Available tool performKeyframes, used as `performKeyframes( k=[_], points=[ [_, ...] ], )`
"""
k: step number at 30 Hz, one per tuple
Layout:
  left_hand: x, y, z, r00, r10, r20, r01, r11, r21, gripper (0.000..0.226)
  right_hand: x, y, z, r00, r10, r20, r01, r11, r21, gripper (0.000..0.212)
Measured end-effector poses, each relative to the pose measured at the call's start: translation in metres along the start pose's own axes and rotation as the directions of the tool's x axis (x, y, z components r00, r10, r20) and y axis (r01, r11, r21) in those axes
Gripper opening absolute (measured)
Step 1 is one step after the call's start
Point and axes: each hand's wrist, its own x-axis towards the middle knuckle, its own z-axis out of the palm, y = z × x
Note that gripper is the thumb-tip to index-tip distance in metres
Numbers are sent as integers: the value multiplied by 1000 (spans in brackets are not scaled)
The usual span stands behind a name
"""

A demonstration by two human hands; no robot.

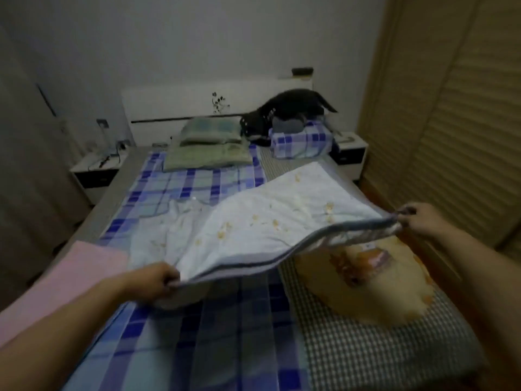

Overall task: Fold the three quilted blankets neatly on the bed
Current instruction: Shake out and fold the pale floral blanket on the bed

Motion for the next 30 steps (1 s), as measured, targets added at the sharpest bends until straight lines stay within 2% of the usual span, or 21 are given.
performKeyframes(
  k=[1, 3, 5, 7, 9, 12, 14, 17, 20, 23, 26, 28, 30],
  points=[
    [0, 3, 43, 993, 8, 119, -16, 998, 69, 6, -7, 38, 16, 997, 57, 49, -54, 996, -75, 8],
    [-5, 6, 119, 967, 6, 253, -26, 997, 75, 8, -20, 110, 42, 974, 197, 108, -172, 964, -205, 12],
    [-14, 7, 171, 967, -7, 256, 5, 1000, 7, 6, -36, 161, 62, 949, 284, 138, -233, 925, -301, 13],
    [-23, 8, 201, 983, -67, 173, 83, 993, -84, 19, -55, 190, 80, 934, 327, 145, -261, 900, -349, 9],
    [-31, 13, 215, 989, -143, 50, 149, 977, -152, 21, -71, 203, 100, 913, 360, 194, -274, 891, -362, 5],
    [-44, 21, 225, 978, -133, -158, 125, 990, -62, 29, -93, 216, 123, 852, 416, 319, -262, 865, -428, 4],
    [-52, 22, 230, 967, -83, -241, 86, 996, 1, 33, -100, 229, 131, 840, 464, 282, -304, 832, -464, 16],
    [-61, 22, 236, 956, -146, -255, 143, 989, -29, 37, -102, 248, 128, 839, 522, 155, -376, 762, -527, 28],
    [-65, 25, 241, 914, -242, -326, 196, 966, -167, 39, -117, 230, 117, 791, 610, 50, -562, 756, -335, 31],
    [-56, 34, 238, 879, -303, -368, 220, 943, -250, 30, -132, 215, 120, 805, 594, 7, -587, 797, -145, 20],
    [-45, 40, 227, 921, -287, -262, 213, 937, -277, 24, -141, 181, 127, 891, 455, 8, -455, 891, -8, 15],
    [-38, 44, 218, 952, -209, -222, 159, 962, -224, 23, -143, 137, 129, 949, 309, 70, -316, 935, 161, 6],
    [-33, 53, 205, 966, -97, -241, 55, 983, -175, 24, -148, 85, 137, 979, 154, 137, -187, 940, 284, 11]
  ],
)
